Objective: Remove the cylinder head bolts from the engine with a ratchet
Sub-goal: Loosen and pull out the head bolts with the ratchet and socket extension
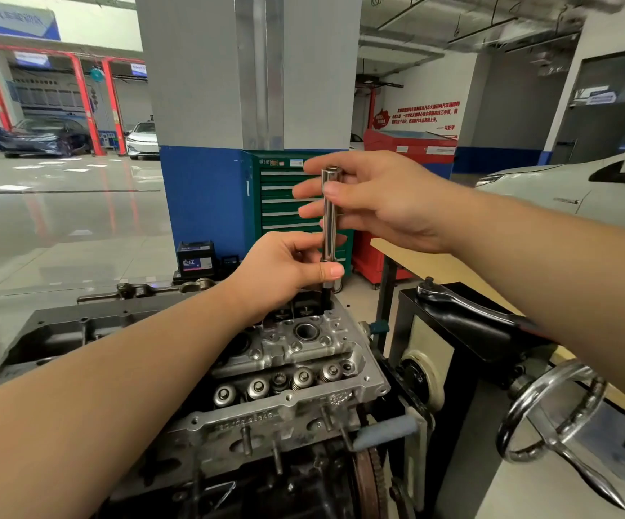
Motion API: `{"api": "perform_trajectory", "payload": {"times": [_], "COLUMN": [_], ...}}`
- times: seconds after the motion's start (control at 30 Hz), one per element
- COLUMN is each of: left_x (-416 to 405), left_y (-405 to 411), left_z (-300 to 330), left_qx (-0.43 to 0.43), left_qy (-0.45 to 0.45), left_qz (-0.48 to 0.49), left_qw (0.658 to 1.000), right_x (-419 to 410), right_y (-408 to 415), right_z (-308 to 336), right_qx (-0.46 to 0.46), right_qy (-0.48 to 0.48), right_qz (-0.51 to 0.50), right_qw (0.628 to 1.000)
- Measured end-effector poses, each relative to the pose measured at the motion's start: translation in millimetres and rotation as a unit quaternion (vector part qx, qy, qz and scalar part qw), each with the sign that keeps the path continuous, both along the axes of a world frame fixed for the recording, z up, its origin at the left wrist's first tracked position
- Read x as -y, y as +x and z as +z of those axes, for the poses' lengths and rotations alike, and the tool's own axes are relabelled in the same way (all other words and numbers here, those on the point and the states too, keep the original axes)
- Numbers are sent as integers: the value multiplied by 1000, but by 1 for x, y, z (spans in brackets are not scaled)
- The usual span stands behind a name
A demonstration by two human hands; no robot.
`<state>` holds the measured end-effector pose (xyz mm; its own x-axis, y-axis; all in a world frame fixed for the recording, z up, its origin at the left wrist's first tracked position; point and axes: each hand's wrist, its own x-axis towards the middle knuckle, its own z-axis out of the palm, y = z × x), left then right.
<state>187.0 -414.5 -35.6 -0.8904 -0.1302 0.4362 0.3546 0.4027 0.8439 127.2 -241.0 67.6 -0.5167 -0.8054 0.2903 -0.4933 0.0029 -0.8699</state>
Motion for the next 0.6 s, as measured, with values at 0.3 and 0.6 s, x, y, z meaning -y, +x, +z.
{"api": "perform_trajectory", "payload": {"times": [0.3,0.6], "left_x": [0,-9], "left_y": [6,6], "left_z": [0,0], "left_qx": [19,2], "left_qy": [56,17], "left_qz": [-54,-5], "left_qw": [997,1000], "right_x": [14,-19], "right_y": [0,-42], "right_z": [-3,-27], "right_qx": [-151,-185], "right_qy": [-9,58], "right_qz": [-176,-194], "right_qw": [973,962]}}
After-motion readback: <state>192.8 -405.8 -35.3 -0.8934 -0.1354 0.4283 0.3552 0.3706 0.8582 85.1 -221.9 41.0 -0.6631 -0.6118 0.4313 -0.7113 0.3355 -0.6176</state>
